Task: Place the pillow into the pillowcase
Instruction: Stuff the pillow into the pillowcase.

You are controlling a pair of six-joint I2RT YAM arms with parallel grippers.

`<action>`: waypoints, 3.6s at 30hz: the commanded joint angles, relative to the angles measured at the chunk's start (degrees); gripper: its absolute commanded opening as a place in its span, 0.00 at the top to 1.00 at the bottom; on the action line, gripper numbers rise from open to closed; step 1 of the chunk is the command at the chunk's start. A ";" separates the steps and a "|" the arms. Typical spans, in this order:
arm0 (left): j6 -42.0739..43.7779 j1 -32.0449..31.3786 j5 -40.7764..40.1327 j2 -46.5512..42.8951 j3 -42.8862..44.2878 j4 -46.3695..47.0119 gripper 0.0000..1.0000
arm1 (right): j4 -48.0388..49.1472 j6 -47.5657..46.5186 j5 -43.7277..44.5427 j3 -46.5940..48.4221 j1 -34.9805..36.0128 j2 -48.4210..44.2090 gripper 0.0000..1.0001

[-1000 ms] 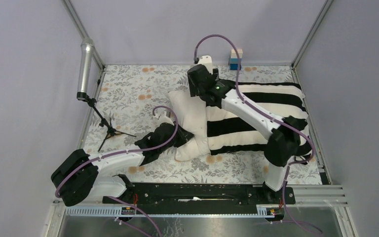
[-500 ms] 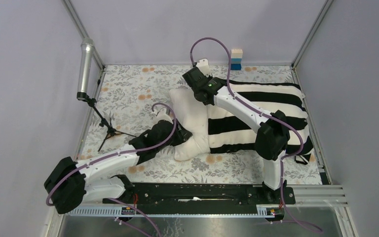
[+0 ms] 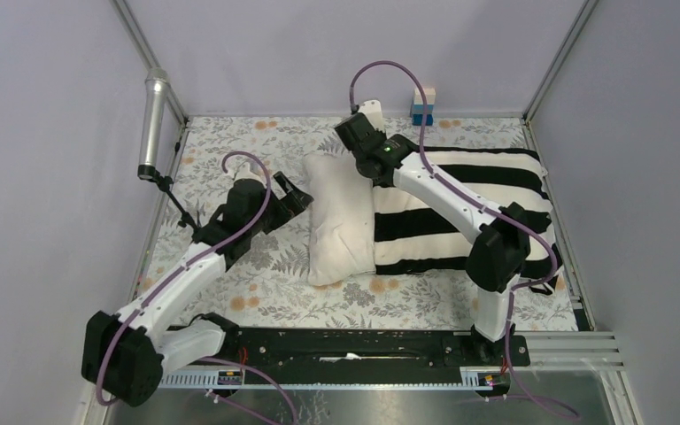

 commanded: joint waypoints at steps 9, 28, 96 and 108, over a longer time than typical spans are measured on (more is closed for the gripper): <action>-7.07 4.94 20.53 26.57 4.04 35.75 0.06 | 2.36 3.48 -10.39 -0.84 0.31 -6.30 1.00; -19.76 -5.54 9.81 23.10 0.38 44.82 1.00 | -4.57 5.65 -24.32 27.83 11.43 7.11 1.00; -17.84 -10.29 13.22 22.19 8.49 38.23 1.00 | 1.13 10.41 -26.26 -4.24 18.30 -17.88 1.00; -8.53 -11.17 2.72 10.26 20.04 22.57 1.00 | -1.16 7.27 -35.47 11.62 11.31 -13.97 1.00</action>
